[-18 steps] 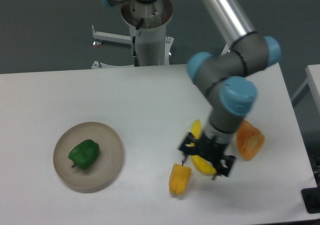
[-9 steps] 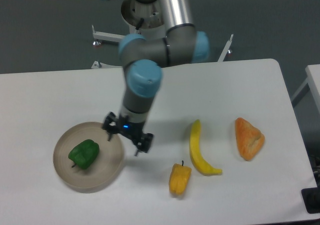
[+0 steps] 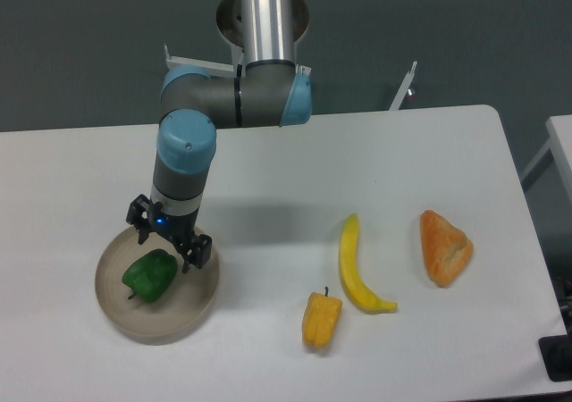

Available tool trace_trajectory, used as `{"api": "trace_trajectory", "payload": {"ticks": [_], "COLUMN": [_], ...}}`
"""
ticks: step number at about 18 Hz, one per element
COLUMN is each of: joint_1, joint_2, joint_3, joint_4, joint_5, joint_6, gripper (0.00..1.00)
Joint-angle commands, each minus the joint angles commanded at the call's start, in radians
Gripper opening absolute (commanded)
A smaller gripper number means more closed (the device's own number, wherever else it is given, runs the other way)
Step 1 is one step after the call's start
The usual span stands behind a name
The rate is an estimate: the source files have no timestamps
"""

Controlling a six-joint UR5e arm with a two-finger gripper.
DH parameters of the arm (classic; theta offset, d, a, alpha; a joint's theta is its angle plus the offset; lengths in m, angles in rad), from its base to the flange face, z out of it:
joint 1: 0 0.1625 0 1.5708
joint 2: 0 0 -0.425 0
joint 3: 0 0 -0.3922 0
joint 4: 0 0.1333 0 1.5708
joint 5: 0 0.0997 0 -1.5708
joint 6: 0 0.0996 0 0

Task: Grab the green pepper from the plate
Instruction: 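Lower the open gripper around the green pepper, then close the gripper on the green pepper and lift it off the plate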

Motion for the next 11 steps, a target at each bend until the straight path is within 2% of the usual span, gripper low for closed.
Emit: {"api": "trace_trajectory", "payload": {"ticks": [7, 10, 11], "joint_1": [-0.020, -0.029, -0.029], "joint_2": [-0.051, -0.055, -0.055], "joint_3": [0.025, 0.037, 0.041], "joint_4": [0.002, 0.002, 0.002], "joint_5": [0.018, 0.020, 0.020], "joint_6": [0.009, 0.009, 0.009], "gripper": [1.00, 1.00, 0.92]}}
